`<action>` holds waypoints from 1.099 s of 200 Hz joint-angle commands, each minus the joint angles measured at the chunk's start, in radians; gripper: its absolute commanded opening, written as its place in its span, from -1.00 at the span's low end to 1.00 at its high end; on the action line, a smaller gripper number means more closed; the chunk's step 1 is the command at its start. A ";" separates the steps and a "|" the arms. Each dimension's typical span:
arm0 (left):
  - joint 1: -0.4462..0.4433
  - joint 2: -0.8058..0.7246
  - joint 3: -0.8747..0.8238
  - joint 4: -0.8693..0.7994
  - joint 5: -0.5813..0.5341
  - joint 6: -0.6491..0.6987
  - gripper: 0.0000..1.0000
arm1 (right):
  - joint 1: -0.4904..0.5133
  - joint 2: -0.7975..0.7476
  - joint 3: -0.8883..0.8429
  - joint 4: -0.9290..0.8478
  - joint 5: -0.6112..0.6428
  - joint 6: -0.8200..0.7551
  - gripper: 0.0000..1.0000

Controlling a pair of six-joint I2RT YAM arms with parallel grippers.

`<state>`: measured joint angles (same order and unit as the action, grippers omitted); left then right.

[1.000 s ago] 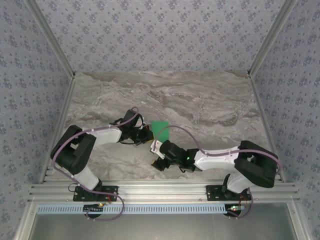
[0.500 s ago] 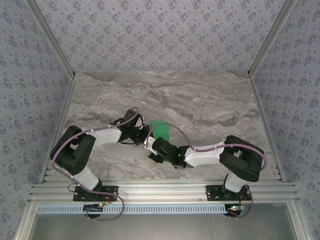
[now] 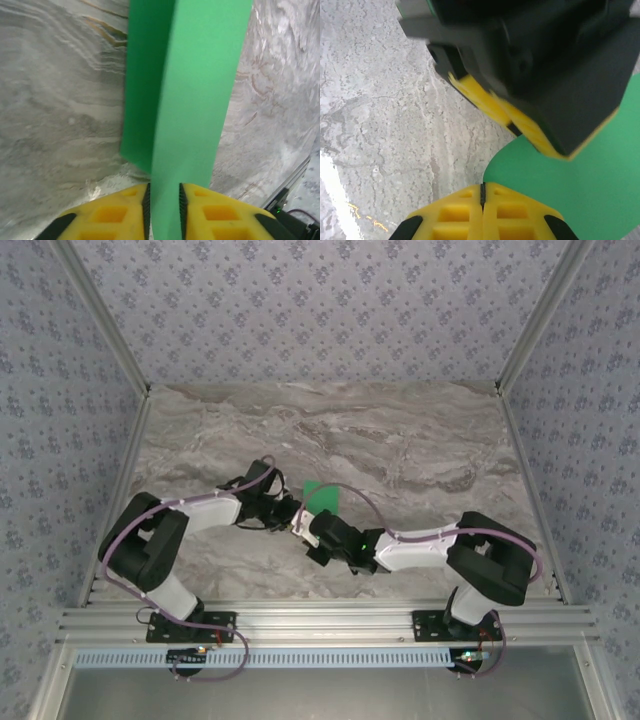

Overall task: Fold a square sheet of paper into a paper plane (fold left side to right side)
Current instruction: Third fold the triangle at the center of the table.

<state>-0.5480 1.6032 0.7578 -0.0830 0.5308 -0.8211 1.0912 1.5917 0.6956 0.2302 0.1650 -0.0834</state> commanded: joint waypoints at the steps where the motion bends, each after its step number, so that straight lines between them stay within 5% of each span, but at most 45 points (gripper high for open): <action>1: 0.042 -0.085 0.008 -0.074 -0.009 0.056 -0.37 | -0.024 -0.027 -0.019 -0.035 -0.079 0.041 -1.00; 32: 0.080 -0.157 0.035 -0.179 -0.023 0.125 -0.25 | -0.053 -0.026 -0.015 -0.049 -0.152 0.070 -1.00; 58: 0.082 -0.135 0.094 -0.186 0.003 0.164 -0.50 | -0.081 -0.026 -0.010 -0.050 -0.208 0.099 -1.00; 147: -0.004 0.331 0.500 -0.258 0.053 0.282 -0.81 | -0.138 -0.019 -0.005 -0.057 -0.307 0.155 -1.00; 220: -0.026 0.460 0.542 -0.273 0.023 0.293 -0.88 | -0.239 -0.015 -0.001 -0.056 -0.505 0.228 -1.00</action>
<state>-0.5701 2.0407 1.2800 -0.3237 0.5579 -0.5568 0.8921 1.5864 0.6849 0.1986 -0.2298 0.0937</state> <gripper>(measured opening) 0.068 0.027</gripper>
